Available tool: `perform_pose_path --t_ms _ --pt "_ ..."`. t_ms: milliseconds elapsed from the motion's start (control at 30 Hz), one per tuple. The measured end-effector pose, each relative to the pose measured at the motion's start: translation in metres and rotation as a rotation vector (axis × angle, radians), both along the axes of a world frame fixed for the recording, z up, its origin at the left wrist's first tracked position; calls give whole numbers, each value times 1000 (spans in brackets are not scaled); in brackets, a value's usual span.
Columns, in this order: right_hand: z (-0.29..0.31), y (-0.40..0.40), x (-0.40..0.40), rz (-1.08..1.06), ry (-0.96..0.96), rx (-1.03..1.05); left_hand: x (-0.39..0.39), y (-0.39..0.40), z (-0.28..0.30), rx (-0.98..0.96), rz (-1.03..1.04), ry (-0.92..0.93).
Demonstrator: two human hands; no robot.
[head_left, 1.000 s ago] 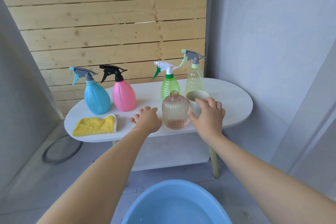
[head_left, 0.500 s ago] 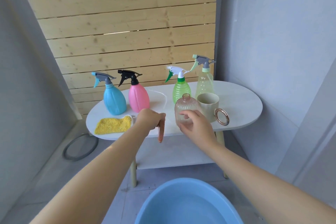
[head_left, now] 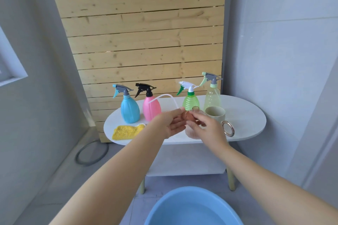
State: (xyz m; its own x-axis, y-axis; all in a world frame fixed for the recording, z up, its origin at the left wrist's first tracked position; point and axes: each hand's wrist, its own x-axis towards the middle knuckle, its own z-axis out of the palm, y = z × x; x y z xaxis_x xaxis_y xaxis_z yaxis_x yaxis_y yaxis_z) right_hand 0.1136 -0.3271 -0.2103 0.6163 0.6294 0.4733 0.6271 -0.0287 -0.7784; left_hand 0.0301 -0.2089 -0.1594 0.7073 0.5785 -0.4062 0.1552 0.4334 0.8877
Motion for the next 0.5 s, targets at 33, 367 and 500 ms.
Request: perform_pose_path --t_ms 33,367,500 --pt "4 -1 2 -37 3 19 4 -2 0 2 -20 -10" --pt "76 2 72 -452 -218 -45 39 -9 -18 335 161 130" --pt "106 -5 85 -430 -536 -168 47 1 -30 533 225 134"
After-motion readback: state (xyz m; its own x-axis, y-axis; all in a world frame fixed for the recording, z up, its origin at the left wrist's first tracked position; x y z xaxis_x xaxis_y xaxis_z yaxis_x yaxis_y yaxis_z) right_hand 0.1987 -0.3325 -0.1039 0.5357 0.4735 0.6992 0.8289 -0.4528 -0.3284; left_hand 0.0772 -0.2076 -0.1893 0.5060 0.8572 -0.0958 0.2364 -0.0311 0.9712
